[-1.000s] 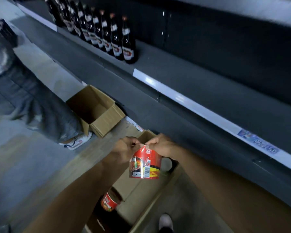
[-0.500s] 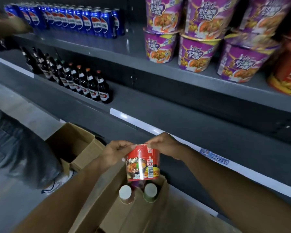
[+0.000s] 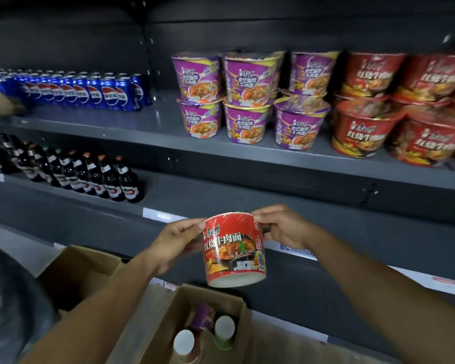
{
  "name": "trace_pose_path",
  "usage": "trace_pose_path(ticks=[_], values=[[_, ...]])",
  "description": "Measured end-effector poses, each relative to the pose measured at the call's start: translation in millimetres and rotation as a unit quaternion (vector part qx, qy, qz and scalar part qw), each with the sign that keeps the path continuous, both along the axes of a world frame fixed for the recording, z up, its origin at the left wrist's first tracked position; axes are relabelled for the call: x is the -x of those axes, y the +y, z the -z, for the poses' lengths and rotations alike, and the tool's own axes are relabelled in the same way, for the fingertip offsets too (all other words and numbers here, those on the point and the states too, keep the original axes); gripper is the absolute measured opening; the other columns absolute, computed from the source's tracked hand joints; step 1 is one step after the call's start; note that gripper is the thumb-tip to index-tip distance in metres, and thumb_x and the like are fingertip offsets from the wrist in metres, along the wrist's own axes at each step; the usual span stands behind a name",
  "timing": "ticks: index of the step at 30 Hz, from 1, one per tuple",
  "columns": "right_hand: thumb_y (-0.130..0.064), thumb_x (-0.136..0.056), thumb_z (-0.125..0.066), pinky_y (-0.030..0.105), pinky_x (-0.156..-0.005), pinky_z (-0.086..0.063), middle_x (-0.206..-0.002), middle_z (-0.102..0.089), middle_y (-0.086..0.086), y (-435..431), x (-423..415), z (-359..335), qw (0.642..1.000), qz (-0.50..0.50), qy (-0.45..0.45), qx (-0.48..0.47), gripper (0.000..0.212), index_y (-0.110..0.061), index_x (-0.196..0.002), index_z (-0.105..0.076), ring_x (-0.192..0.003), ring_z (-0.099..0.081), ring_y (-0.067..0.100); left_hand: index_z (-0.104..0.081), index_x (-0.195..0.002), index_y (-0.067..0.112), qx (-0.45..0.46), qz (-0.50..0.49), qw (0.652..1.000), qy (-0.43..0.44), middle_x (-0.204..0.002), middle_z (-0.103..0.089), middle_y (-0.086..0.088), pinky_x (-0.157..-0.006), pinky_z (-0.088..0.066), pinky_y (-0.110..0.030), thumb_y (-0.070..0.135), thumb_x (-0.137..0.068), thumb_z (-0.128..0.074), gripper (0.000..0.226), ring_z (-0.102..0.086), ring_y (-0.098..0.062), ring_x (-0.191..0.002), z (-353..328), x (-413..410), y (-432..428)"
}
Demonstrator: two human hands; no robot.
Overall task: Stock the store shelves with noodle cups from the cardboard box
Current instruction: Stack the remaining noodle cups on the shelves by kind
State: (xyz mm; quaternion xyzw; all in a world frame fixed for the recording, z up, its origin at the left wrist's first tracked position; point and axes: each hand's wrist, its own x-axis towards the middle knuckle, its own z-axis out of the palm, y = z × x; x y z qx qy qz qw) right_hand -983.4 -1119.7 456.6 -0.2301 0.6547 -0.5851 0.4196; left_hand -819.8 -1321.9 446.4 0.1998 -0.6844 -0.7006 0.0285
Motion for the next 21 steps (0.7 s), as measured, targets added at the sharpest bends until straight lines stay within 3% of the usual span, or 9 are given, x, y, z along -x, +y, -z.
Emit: trace_pose_path(ticks=[3, 6, 13, 21], values=[[-0.008, -0.094, -0.052, 0.041, -0.081, -0.053, -0.096, -0.069, 0.012, 23, 2, -20, 1.000, 0.009, 0.027, -0.010, 0.019, -0.004, -0.104, -0.068, -0.091, -0.064, 0.022, -0.068, -0.109, 0.017, 0.002, 0.005, 1.000, 0.001, -0.094, -0.073, -0.006, -0.073, -0.054, -0.030, 0.024, -0.092, -0.057, 0.021, -0.070, -0.018, -0.080, -16, 12, 19], [-0.022, -0.094, -0.055, 0.042, -0.086, -0.054, -0.106, -0.069, 0.012, 41, 0, -42, 0.993, -0.025, 0.098, -0.063, 0.027, -0.008, -0.116, -0.064, -0.100, -0.066, 0.022, -0.071, -0.101, 0.019, 0.052, 0.022, 0.998, 0.015, -0.089, -0.074, -0.003, -0.067, -0.054, -0.024, 0.022, -0.092, -0.059, 0.016, -0.070, -0.016, -0.078, -36, 30, 40], [-0.047, -0.087, -0.061, 0.042, -0.088, -0.055, -0.099, -0.073, -0.001, 82, -2, -91, 0.948, -0.023, 0.270, -0.166, 0.035, -0.021, -0.108, -0.069, -0.091, -0.070, 0.014, -0.074, -0.098, 0.021, 0.165, 0.087, 0.981, 0.057, -0.087, -0.075, 0.003, -0.068, -0.053, -0.021, 0.026, -0.091, -0.061, 0.015, -0.070, -0.010, -0.084, -80, 69, 99], [-0.034, -0.096, -0.052, 0.036, -0.088, -0.054, -0.106, -0.071, -0.002, 158, 14, -140, 0.907, 0.012, 0.376, -0.191, 0.028, -0.023, -0.116, -0.068, -0.093, -0.068, 0.011, -0.074, -0.088, 0.032, 0.282, 0.102, 0.946, 0.125, -0.085, -0.074, 0.011, -0.074, -0.057, -0.029, 0.032, -0.088, -0.064, 0.009, -0.070, -0.007, -0.080, -121, 108, 182]])
